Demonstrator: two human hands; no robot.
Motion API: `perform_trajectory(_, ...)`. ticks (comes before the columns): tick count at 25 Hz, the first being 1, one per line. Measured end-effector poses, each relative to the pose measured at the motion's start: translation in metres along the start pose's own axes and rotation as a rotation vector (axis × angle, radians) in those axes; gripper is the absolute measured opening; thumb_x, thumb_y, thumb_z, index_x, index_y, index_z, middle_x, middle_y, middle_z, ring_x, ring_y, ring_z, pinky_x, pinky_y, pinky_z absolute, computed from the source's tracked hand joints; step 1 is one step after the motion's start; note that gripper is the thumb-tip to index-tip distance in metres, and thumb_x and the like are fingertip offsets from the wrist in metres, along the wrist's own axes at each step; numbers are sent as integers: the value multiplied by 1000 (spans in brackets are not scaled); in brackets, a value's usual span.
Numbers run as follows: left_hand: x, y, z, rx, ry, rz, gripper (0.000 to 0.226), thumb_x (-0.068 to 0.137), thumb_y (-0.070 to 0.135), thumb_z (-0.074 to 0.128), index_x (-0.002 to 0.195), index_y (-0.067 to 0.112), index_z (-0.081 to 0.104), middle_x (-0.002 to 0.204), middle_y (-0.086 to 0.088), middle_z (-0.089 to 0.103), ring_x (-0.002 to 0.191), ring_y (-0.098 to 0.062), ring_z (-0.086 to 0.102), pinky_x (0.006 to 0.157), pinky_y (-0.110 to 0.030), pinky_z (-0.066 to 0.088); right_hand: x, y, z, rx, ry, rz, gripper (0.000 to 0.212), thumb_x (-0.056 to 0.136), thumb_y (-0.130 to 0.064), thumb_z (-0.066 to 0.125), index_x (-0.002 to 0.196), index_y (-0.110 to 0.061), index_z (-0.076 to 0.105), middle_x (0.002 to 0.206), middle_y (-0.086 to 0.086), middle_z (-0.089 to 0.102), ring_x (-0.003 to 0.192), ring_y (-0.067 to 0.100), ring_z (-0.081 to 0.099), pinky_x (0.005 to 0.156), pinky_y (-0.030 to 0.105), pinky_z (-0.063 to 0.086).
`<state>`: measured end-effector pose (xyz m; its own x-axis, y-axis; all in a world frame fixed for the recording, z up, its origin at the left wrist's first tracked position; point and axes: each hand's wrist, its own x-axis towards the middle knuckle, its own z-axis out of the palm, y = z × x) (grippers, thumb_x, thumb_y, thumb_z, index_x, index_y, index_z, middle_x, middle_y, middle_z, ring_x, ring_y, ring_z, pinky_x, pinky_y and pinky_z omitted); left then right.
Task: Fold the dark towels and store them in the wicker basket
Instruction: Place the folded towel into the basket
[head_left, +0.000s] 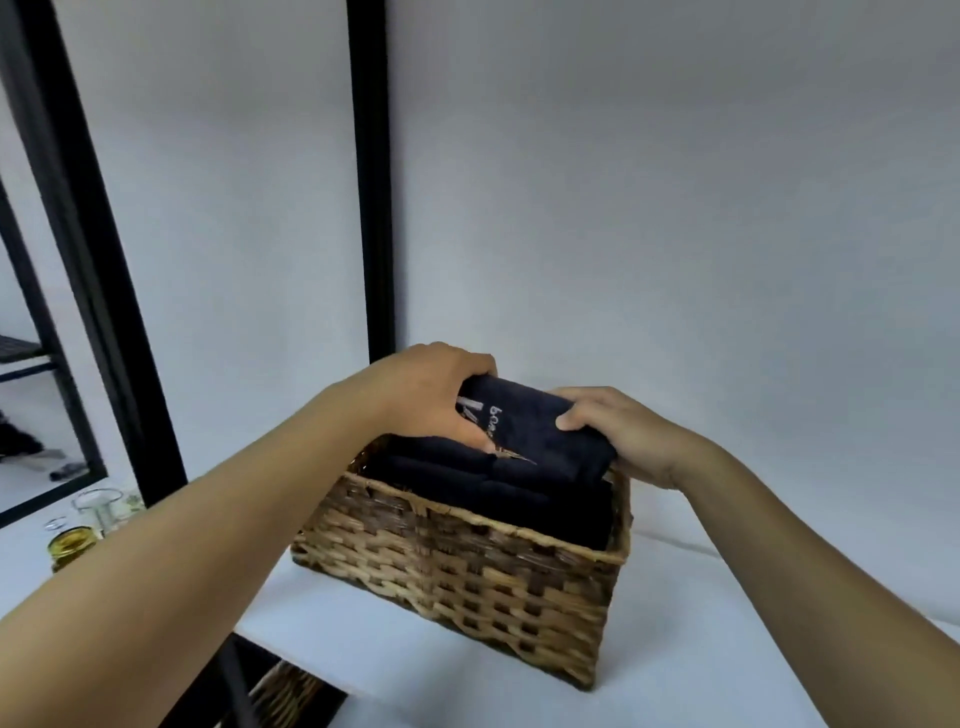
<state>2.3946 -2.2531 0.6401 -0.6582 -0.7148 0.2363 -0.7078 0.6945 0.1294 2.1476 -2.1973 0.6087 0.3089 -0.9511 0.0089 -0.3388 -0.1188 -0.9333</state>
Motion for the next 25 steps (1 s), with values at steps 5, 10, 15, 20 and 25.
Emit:
perform_trajectory(5, 48, -76, 32, -99, -98, -73, 56, 64, 67, 82, 103, 33, 59, 95, 13, 67, 86, -11, 63, 77, -37, 56, 74, 4, 10, -820, 149, 21, 37, 83, -51, 73, 109, -30, 58, 102, -12, 64, 92, 9, 62, 79, 29, 51)
perform_trajectory(10, 93, -122, 68, -368, -547, -223, 54, 77, 47, 83, 120, 24, 60, 122, 0, 64, 105, -16, 63, 86, -37, 58, 118, 36, 5, -520, 120, 309, 33, 83, -42, 75, 107, -23, 63, 106, 2, 69, 92, 20, 68, 70, 33, 58)
perform_trajectory(15, 115, -153, 94, -634, -755, -411, 45, 84, 16, 80, 124, 13, 60, 127, -7, 61, 117, -25, 60, 89, -41, 59, 149, 64, 8, -347, 142, 504, 34, 87, -37, 73, 111, -17, 58, 112, 11, 65, 88, 26, 66, 72, 38, 59)
perform_trajectory(20, 123, -153, 126, -447, -732, -346, 61, 84, 27, 81, 134, 17, 47, 132, -5, 52, 115, -23, 57, 89, -41, 60, 161, 88, 15, -507, 54, 610, 40, 89, -34, 73, 116, -14, 53, 114, 9, 63, 102, 27, 68, 81, 44, 63)
perform_trajectory(25, 122, -142, 128, -73, -596, -99, 68, 75, 43, 86, 121, 21, 42, 118, 0, 56, 101, -22, 56, 86, -39, 49, 164, 91, 20, -756, -1, 544, 54, 84, -38, 79, 116, -16, 43, 111, 7, 58, 99, 25, 62, 79, 44, 59)
